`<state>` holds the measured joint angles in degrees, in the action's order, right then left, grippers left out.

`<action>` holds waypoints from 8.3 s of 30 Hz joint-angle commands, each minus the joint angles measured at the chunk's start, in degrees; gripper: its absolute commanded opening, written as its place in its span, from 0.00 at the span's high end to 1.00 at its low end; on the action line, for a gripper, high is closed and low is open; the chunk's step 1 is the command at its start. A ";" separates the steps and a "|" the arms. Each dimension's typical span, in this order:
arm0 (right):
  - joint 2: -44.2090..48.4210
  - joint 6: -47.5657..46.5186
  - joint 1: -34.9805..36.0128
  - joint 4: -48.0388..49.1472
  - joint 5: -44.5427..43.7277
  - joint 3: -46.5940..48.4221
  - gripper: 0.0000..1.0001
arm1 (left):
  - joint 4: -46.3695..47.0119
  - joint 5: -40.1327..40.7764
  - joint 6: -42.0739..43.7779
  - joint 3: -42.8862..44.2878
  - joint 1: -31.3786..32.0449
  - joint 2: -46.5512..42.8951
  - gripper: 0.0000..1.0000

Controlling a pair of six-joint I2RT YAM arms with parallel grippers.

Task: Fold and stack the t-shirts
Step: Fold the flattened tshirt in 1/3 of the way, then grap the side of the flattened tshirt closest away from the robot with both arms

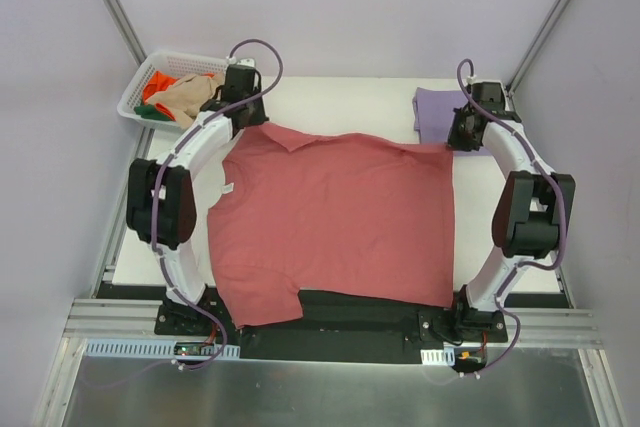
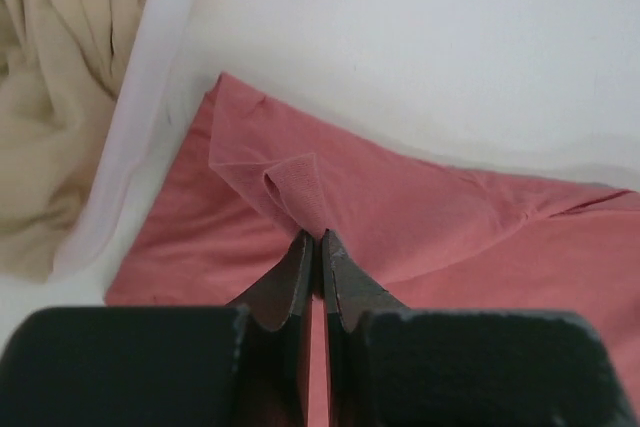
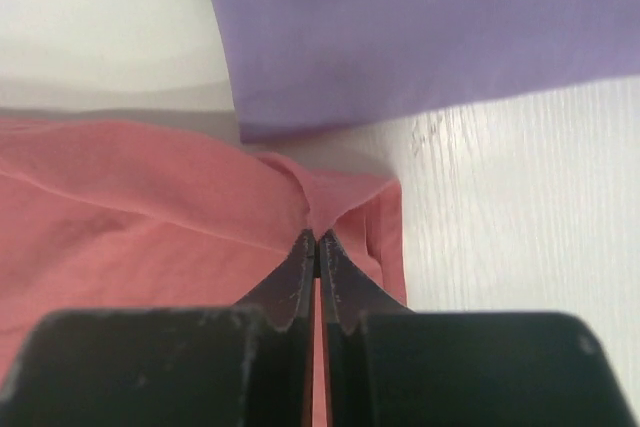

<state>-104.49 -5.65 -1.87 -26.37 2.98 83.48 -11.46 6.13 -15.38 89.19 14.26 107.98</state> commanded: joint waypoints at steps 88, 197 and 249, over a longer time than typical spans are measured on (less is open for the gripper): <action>-22.51 -7.27 53.28 18.12 4.33 11.17 0.32 | -14.90 -9.29 -12.66 -4.81 -3.54 6.10 1.00; -8.45 6.09 -2.26 -6.06 12.48 -8.34 0.03 | -21.67 -2.69 -16.18 5.73 -1.69 17.16 0.01; 28.38 10.31 5.38 -3.16 -2.63 -29.43 0.04 | -40.83 -7.52 -41.04 -55.08 30.47 -50.59 0.26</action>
<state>-76.95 3.92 3.53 -30.68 1.72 54.35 -45.12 0.47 -48.27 36.45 42.46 58.96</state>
